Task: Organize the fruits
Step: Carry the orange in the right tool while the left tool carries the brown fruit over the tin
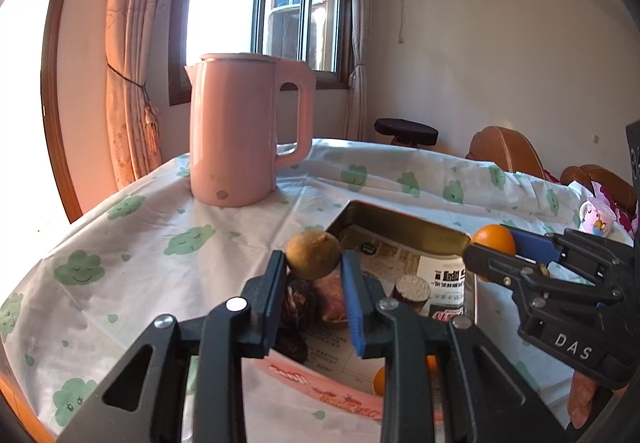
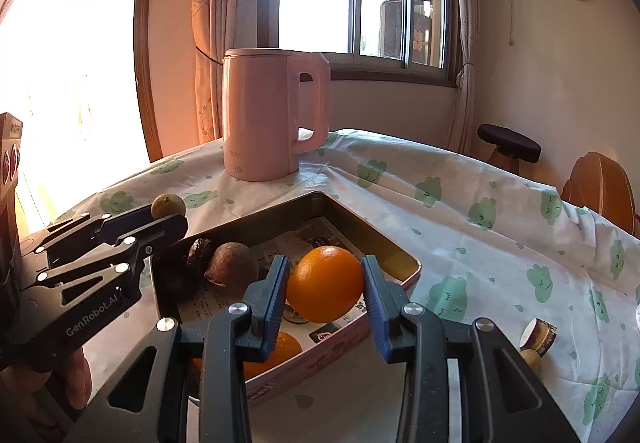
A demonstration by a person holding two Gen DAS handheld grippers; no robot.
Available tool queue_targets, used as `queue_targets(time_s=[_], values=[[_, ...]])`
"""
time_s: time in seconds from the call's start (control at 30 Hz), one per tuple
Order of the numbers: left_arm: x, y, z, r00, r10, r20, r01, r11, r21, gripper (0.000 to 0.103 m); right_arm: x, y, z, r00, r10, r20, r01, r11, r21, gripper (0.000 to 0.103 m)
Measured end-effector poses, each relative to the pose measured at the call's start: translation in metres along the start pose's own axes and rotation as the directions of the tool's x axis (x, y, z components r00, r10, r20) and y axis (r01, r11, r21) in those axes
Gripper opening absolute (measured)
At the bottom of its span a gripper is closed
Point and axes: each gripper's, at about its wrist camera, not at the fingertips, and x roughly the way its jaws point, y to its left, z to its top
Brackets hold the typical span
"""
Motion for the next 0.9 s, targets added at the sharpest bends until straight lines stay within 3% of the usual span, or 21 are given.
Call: queue_targets(time_s=[0.9], values=[[0.011,-0.002,-0.009,0.998,-0.016,-0.065,0.015,1.0,-0.007,0.029,0.032,0.025,-0.009,0.996,0.03,-0.085,-0.034,0.999,-0.036,0.039]])
